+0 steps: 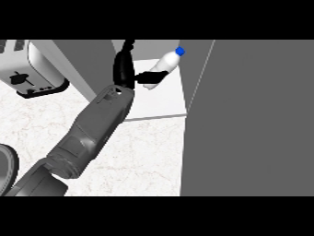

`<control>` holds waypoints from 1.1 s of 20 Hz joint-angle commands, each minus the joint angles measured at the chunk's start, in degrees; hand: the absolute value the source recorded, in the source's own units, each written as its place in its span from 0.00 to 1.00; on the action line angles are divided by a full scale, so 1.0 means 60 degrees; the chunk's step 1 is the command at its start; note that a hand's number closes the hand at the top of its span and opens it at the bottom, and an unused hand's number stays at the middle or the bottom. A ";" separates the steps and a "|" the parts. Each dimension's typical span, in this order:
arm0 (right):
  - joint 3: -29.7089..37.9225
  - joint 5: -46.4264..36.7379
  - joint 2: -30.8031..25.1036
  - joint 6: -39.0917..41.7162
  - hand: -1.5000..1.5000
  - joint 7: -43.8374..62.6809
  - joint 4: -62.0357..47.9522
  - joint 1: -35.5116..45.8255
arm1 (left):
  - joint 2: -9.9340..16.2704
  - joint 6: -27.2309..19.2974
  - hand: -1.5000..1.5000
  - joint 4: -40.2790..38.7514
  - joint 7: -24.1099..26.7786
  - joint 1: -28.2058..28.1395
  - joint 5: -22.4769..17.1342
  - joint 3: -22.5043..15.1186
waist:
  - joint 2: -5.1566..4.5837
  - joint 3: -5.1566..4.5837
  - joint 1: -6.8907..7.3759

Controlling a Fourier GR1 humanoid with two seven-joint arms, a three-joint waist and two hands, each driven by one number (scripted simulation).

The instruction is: Pick up the bottled water, place it into the cabinet and close the cabinet

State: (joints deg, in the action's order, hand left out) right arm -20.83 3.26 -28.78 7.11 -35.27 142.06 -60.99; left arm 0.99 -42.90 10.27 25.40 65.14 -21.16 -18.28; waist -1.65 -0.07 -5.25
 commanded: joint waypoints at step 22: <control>-0.1041 -0.0501 0.0154 -0.0183 0.00 0.0768 0.1041 -0.0244 | -0.0164 0.5354 1.00 0.3877 0.1588 -0.2114 -0.3250 -0.0438 | 0.0351 -0.0010 0.0513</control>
State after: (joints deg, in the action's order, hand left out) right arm -25.56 2.35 -27.98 7.15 -33.16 142.66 -61.25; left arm 0.01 -16.52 27.65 36.92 57.39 -37.42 -16.59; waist 0.01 -0.10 -2.86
